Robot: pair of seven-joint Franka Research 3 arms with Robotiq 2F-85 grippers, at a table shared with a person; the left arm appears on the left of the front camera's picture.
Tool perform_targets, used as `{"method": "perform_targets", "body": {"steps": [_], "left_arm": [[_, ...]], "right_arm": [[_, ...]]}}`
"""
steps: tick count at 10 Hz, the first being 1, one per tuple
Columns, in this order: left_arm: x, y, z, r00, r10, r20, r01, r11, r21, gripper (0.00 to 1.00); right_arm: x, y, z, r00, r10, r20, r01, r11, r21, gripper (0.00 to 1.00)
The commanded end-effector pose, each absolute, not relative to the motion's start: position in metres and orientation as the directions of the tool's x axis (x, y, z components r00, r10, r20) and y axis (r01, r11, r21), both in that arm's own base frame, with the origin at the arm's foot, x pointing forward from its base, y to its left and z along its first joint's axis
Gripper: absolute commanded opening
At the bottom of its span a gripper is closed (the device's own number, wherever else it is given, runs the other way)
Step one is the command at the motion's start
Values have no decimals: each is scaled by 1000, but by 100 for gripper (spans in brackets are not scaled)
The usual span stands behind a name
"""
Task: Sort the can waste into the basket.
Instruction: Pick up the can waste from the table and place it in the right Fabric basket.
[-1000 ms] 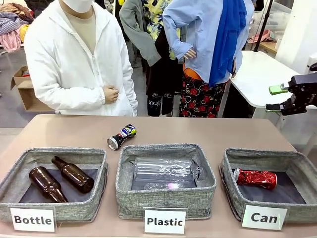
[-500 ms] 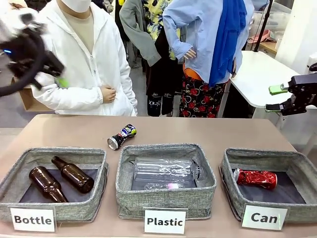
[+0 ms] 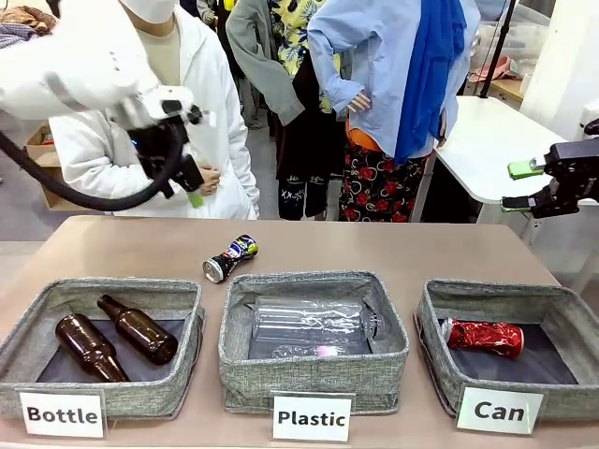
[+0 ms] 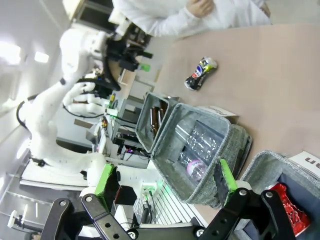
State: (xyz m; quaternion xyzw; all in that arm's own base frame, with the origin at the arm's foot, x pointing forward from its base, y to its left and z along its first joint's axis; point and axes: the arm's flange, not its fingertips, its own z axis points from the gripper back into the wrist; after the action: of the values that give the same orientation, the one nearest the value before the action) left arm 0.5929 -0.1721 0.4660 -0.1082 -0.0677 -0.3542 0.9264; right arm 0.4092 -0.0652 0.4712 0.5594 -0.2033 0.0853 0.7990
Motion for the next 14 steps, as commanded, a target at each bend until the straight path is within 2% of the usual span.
{"method": "perform_targets", "body": {"steps": [1,4,7,9,14], "left_arm": [[617,-192,438,710,-655,256,698,704,-132,100],[619,-219,391,805,-534,260,589,774,-235,100],[621,-239,365,836,-469,283,527,830,-183,100],[619,-250,346,847,-464,257,509,849,-144,100],[615,-262,317,831,-519,200,545,832,-105,100]], "right_arm": [[409,-67,472,895,-83,438,-383,361,850,100],[409,-67,472,895,-83,438,-383,361,850,100],[409,-67,472,895,-83,438,-383,361,850,100],[409,-67,472,895,-83,438,-383,361,850,100],[409,-67,472,895,-83,438,-383,361,850,100]]}}
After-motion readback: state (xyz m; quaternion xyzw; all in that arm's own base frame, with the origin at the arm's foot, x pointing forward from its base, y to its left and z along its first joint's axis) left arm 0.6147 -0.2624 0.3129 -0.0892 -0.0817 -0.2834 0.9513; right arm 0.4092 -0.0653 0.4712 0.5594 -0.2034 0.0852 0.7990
